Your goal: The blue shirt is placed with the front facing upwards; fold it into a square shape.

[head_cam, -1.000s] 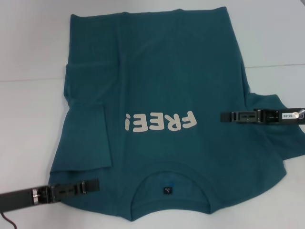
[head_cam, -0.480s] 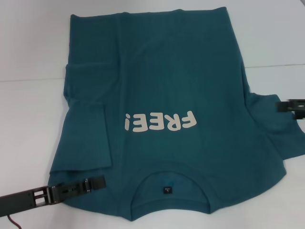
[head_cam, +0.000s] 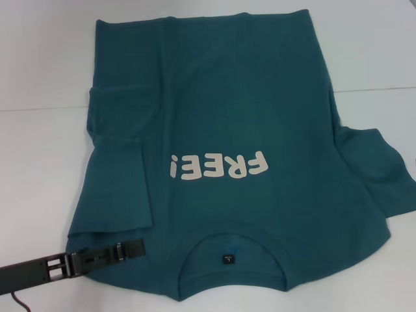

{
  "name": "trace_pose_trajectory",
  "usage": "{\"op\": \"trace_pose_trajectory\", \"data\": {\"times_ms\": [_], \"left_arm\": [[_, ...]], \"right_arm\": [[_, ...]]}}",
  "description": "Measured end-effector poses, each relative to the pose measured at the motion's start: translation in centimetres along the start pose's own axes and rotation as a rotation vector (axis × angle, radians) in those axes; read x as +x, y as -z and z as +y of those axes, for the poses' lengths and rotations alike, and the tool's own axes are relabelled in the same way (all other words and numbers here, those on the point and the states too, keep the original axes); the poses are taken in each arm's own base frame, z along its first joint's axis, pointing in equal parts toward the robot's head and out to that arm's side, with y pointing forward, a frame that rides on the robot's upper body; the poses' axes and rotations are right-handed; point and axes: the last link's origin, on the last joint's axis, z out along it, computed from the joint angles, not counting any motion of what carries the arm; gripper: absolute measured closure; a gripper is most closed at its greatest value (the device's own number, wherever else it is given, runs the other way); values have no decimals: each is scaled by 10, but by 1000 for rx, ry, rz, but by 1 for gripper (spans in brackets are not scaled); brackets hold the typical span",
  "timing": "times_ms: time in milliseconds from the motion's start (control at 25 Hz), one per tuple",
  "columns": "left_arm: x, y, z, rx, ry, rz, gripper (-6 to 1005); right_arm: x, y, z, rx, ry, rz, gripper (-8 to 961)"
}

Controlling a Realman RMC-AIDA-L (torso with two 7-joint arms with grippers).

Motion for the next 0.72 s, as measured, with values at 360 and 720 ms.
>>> {"op": "trace_pose_trajectory", "data": {"times_ms": [360, 720], "left_arm": [[-1, -3, -4, 12, 17, 15, 250], [2, -7, -6, 20, 18, 22, 250]], "right_arm": [[-9, -13, -3, 83, -23, -71, 27], [-11, -20, 0, -38, -98, -306, 31]]}}
